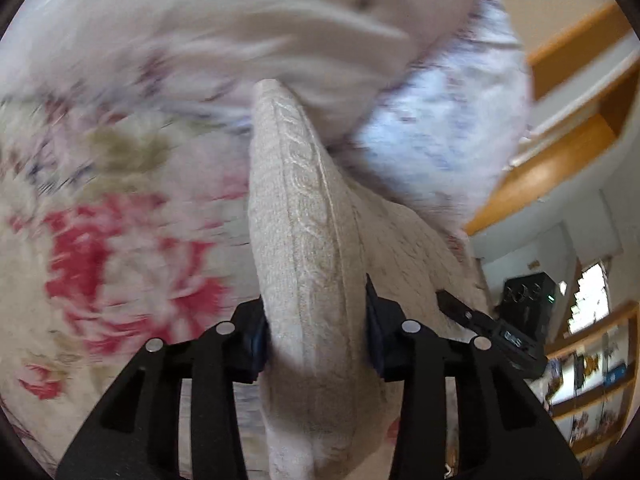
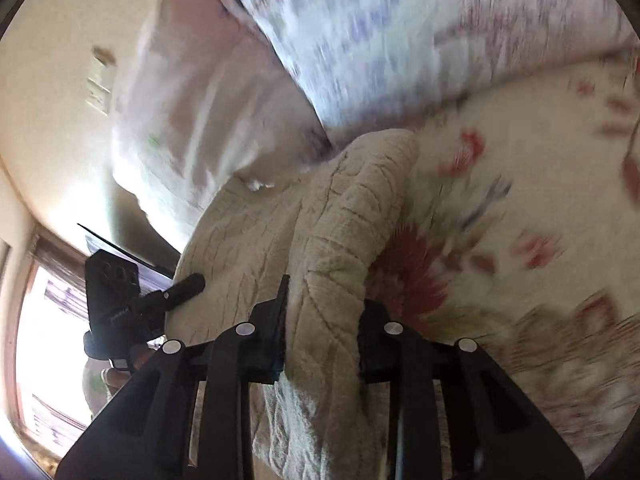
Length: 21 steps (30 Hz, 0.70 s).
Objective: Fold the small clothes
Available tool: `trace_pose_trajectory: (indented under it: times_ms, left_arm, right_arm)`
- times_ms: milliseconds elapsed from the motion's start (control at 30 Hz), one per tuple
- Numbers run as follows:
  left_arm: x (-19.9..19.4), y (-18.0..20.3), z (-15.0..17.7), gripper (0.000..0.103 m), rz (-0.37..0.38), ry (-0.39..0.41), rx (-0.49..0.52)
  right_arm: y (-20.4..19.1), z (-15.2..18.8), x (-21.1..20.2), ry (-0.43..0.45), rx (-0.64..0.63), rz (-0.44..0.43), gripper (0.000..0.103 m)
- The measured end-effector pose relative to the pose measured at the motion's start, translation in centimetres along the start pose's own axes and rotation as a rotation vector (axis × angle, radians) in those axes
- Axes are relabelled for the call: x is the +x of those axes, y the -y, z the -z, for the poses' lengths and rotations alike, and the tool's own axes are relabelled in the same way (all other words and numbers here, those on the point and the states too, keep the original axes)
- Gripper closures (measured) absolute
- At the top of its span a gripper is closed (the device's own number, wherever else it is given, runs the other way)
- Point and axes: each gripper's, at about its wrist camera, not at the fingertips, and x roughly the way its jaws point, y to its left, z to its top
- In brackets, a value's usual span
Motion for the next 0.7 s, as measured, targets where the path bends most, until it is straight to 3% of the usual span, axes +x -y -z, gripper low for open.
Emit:
trace_pose_trajectory:
  times_ms: [33,100,233,333,433,467,500,600,700]
  left_arm:
    - [0.6,-1.2,0.2,0.059,-0.017,-0.018,-0.031]
    - [1.1,-3.0,0.8,0.055,0.035,-0.009,-0.089]
    - [-0.2,-2.5,1.1,0.052,-0.01,0.031,-0.048]
    - [-3.0,-0.3,1.8,0.05,-0.125,0.151,0.088]
    - [-4.2,2.6,2.5,0.044,-0.158,0.218,0.213]
    - [-4.4,3.8,3.0,0.043,-0.165,0.226,0.274]
    - [-4.3,4.7,3.3,0.041,-0.17,0.226,0.313]
    - [-3.5,7.3,4.3,0.039,-0.217,0.223,0.433]
    - [-2.1,8.1,4.4,0.039,-0.266,0.2,0.47]
  right_arm:
    - [0.1,0.3,0.7,-0.007,0.008,0.034,0.075]
    - [0.5,0.5,1.0,-0.004,0.029,0.034,0.071]
    - [1.0,0.0,-0.9,0.012,0.056,0.036,0.064]
    - [1.2,0.0,-3.1,0.067,0.044,0.04,0.064]
    - [1.1,0.1,-3.1,0.059,0.019,0.055,0.069]
    - [0.9,0.2,-2.9,0.052,0.0,0.062,0.085]
    - [0.5,0.3,-2.7,0.057,-0.022,0.068,0.088]
    - [-0.7,0.1,-3.0,0.112,-0.088,0.148,0.092]
    - [-0.3,-0.3,-2.4,0.115,-0.077,0.212,0.092]
